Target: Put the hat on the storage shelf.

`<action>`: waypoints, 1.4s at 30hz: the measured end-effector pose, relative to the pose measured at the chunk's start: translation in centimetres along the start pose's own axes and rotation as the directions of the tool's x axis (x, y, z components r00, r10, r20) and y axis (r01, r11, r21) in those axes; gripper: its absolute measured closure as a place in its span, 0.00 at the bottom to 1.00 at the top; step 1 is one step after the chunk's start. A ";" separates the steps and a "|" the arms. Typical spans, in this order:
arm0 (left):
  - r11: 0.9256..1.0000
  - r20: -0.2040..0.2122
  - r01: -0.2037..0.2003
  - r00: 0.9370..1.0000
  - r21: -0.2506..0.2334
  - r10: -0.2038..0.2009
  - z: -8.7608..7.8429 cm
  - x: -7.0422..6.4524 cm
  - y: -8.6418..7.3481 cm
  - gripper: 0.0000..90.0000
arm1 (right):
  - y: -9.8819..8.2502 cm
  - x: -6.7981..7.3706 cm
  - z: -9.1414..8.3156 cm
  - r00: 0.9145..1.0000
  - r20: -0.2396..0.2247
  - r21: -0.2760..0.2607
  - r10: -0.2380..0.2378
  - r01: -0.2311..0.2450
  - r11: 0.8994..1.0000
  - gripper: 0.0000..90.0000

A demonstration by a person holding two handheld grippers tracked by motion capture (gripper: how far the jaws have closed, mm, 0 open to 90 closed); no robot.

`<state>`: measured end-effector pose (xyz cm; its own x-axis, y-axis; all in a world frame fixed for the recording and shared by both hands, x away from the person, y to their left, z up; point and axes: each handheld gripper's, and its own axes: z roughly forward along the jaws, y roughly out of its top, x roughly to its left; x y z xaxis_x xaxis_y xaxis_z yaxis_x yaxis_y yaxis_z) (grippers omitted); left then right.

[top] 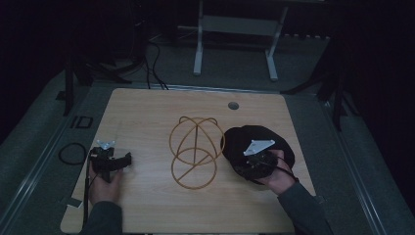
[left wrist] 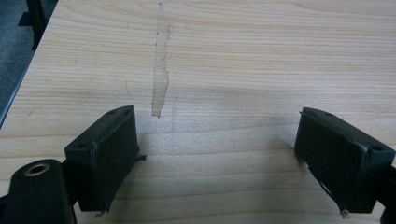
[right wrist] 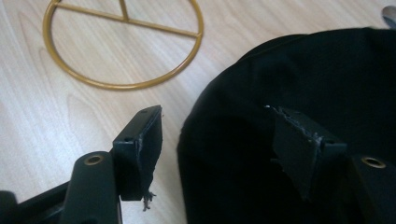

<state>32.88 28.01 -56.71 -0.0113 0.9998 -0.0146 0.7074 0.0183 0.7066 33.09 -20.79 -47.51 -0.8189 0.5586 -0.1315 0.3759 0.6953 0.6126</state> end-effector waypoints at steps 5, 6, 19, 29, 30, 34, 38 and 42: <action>1.000 0.000 0.000 1.000 0.000 0.000 0.0 0.0 0.0 0.15 | 0.6 -1.2 -0.3 1.000 0.018 -0.007 0.010 -0.009 1.000 0.36; 1.000 0.000 -0.001 1.000 0.000 0.001 0.0 0.0 0.0 0.15 | 0.8 -1.8 -0.4 1.000 0.025 -0.002 0.018 -0.018 1.000 0.36; 1.000 0.000 0.000 1.000 0.000 0.000 0.0 0.0 0.0 0.15 | 1.6 -5.6 -1.2 0.994 0.103 -0.011 0.047 -0.046 0.999 0.29; 1.000 0.000 0.000 1.000 0.000 0.000 0.0 0.0 0.0 0.15 | 2.0 -8.7 0.0 0.991 0.109 0.079 0.071 -0.080 0.994 0.25; 1.000 0.000 0.000 1.000 0.000 0.000 0.0 0.0 0.0 0.15 | 2.1 -9.0 0.2 0.991 0.104 0.090 0.081 -0.091 0.992 0.25; 1.000 0.000 0.000 1.000 0.000 0.000 0.0 0.0 0.0 0.15 | 2.5 -9.8 1.1 0.992 0.090 0.149 0.093 -0.105 0.983 0.23; 1.000 0.000 0.000 1.000 0.000 0.000 0.0 0.0 0.0 0.15 | 2.9 -10.4 2.2 0.992 0.082 0.199 0.097 -0.111 0.974 0.23; 1.000 0.000 0.000 1.000 0.000 0.000 0.0 0.0 0.0 0.15 | 3.1 -10.8 3.3 0.991 0.058 0.267 0.124 -0.135 0.954 0.28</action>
<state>32.88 28.01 -56.71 -0.0112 0.9998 -0.0143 0.7075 0.0180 0.7065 44.53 -23.23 -46.76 -0.7394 0.6659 -0.0992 0.5854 0.7087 0.3938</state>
